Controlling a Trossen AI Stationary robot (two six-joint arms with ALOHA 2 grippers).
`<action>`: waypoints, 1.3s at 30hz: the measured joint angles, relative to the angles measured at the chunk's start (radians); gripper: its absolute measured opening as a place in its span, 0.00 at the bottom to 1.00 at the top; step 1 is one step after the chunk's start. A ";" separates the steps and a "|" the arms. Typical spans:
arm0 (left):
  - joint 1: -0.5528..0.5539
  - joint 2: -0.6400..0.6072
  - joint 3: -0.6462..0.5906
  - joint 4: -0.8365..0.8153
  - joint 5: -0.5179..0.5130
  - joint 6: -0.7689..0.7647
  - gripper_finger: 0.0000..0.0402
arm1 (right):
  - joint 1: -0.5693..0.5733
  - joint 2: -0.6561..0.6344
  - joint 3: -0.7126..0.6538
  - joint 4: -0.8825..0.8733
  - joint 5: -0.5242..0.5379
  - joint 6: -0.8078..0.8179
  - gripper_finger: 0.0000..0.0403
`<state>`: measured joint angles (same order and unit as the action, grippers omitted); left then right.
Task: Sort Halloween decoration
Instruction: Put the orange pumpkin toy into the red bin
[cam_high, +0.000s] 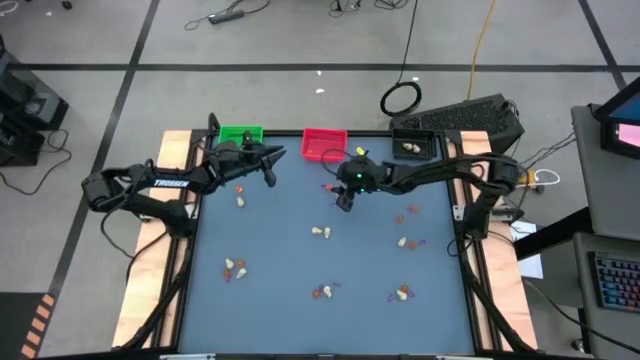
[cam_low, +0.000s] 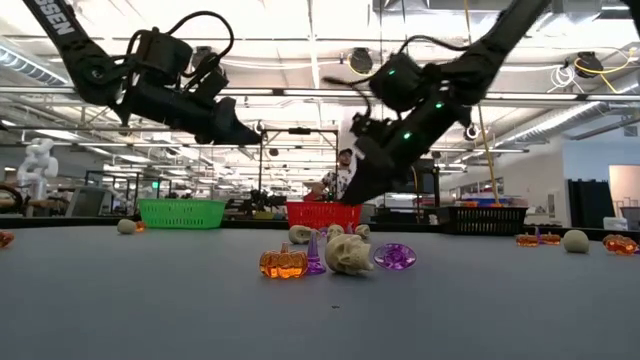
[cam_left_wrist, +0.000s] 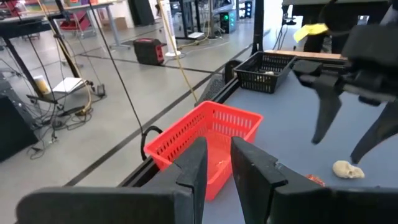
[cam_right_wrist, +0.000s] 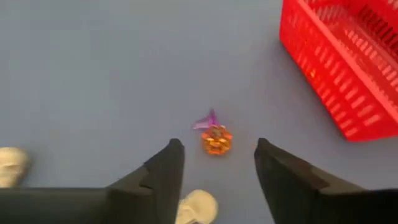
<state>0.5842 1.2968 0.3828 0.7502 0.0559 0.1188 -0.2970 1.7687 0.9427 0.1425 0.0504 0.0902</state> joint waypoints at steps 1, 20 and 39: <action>0.000 0.000 0.000 0.000 0.000 0.001 0.19 | -0.002 0.017 0.019 -0.019 0.001 0.000 0.51; 0.000 0.000 0.000 -0.007 0.001 0.027 0.19 | -0.011 0.181 0.197 -0.185 -0.002 -0.025 0.47; 0.000 0.000 0.000 -0.008 0.001 0.026 0.19 | -0.024 0.181 0.197 -0.165 -0.055 -0.024 0.31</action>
<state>0.5842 1.2972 0.3832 0.7422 0.0570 0.1447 -0.3207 1.9495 1.1397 -0.0224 -0.0048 0.0666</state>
